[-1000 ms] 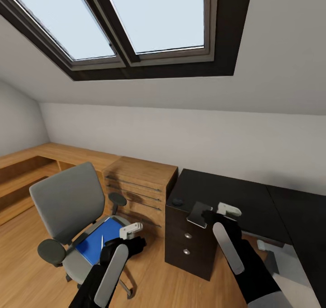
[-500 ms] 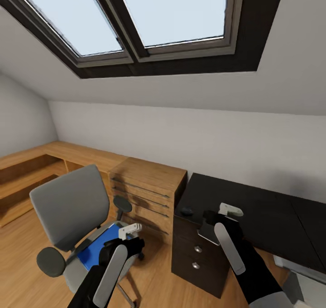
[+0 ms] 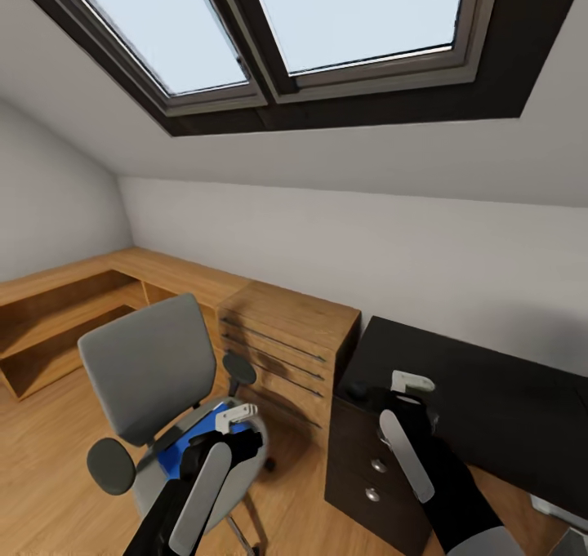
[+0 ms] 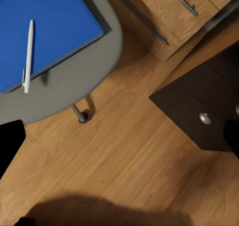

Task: In the bedroom, organize the workspace by keeping the computer under the desk, ensuring the monitor is on the desk, placing the keyboard on the desk next to the monitor, placing the mouse on the desk next to the keyboard, moving the folder from the swivel chair onto the desk next to the mouse, stacking the notebook on top of the folder with the pen on top of the notebook, and positioning the swivel chair next to the desk.

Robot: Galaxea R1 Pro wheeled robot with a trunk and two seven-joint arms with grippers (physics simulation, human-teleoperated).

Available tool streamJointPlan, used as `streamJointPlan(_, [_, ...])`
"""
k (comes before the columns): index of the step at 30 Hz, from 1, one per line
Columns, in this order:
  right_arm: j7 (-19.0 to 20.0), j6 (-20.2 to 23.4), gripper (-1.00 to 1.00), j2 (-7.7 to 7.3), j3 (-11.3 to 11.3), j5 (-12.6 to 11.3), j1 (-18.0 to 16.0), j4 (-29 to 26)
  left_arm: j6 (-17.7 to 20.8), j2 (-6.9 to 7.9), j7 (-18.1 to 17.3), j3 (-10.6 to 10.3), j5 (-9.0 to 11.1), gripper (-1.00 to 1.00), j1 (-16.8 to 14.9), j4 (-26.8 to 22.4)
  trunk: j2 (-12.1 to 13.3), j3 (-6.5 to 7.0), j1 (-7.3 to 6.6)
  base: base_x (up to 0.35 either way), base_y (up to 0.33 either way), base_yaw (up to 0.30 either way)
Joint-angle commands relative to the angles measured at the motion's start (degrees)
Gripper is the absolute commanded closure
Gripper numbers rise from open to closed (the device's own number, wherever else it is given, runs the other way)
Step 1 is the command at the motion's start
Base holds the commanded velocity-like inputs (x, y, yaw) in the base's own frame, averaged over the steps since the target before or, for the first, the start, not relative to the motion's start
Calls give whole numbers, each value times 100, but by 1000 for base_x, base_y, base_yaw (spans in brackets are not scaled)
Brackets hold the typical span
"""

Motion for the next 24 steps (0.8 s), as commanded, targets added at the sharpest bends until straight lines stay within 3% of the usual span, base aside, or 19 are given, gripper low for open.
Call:
streamJointPlan(1, [-49,12,-100,-11,45,-36,-5,22,6,0,60,-10,56,-100,-7,-4,-10,-18,2,2,-1,177])
streamJointPlan(9, [42,7,-100,-50,230,-10,-5,104,6,0,56,-21,56,-100,-8,-4,-10,-73,2,1,0,176])
streamJointPlan(12, [280,6,-100,-159,363,-7,-5,119,6,0,60,-26,56,-100,-8,-4,-10,-93,2,0,0,175])
streamJointPlan(17, [410,6,-100,-190,396,-4,-5,128,5,0,61,-35,51,-100,-9,-4,-10,-128,2,5,0,175])
streamJointPlan(24, [469,1,-100,-267,406,-5,-5,130,1,0,75,-313,50,-100,-9,-4,-10,-149,2,252,0,77])
